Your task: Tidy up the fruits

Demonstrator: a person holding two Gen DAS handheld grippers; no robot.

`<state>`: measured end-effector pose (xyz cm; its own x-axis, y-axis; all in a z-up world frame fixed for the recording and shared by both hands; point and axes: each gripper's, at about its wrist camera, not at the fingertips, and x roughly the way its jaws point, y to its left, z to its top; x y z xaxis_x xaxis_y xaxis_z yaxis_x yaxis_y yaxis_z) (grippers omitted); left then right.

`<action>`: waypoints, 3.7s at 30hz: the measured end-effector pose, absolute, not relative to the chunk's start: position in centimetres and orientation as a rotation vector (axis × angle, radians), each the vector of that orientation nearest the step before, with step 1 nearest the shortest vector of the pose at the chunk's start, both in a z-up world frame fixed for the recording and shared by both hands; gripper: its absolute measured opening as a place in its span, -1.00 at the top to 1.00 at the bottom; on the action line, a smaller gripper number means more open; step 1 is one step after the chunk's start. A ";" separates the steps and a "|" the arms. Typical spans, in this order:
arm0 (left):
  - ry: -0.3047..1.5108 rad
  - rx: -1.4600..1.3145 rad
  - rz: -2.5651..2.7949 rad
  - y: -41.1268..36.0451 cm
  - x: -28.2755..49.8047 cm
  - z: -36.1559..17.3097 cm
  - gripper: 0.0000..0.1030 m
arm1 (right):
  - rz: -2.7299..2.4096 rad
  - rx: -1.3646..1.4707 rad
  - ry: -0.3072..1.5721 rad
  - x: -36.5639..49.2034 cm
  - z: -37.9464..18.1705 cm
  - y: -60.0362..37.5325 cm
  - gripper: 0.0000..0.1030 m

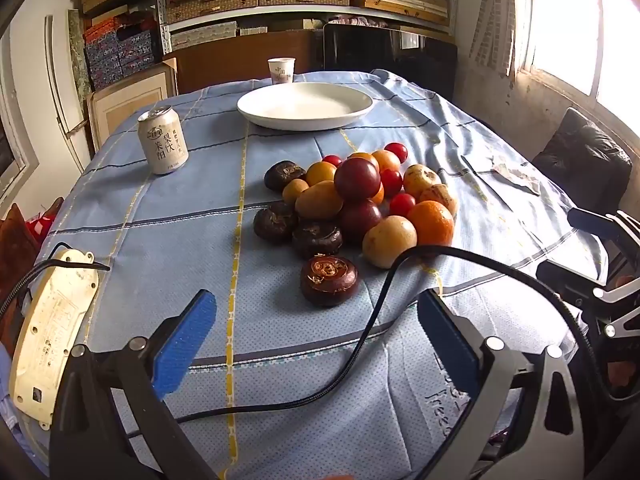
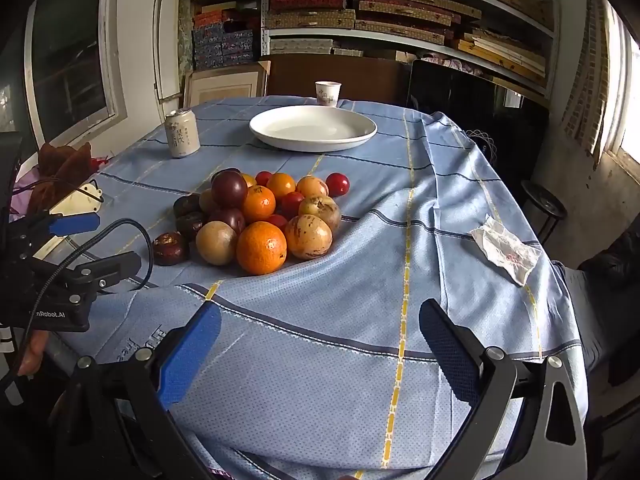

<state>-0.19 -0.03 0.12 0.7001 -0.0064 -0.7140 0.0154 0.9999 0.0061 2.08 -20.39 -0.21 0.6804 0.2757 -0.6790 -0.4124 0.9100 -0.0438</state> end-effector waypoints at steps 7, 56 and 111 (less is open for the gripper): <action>0.799 0.017 -0.010 0.0 0.2 -0.4 -0.91 | 0.389 -0.199 0.729 2.1 -0.3 -20.3 -0.93; 0.828 -0.012 -0.009 0.7 0.4 -1.2 -0.91 | 0.387 -0.209 0.739 2.3 -0.9 -20.0 -0.93; 0.757 -0.162 -0.022 8.9 6.0 -0.5 -0.91 | 0.568 -0.109 0.837 7.6 -3.8 -16.5 -0.58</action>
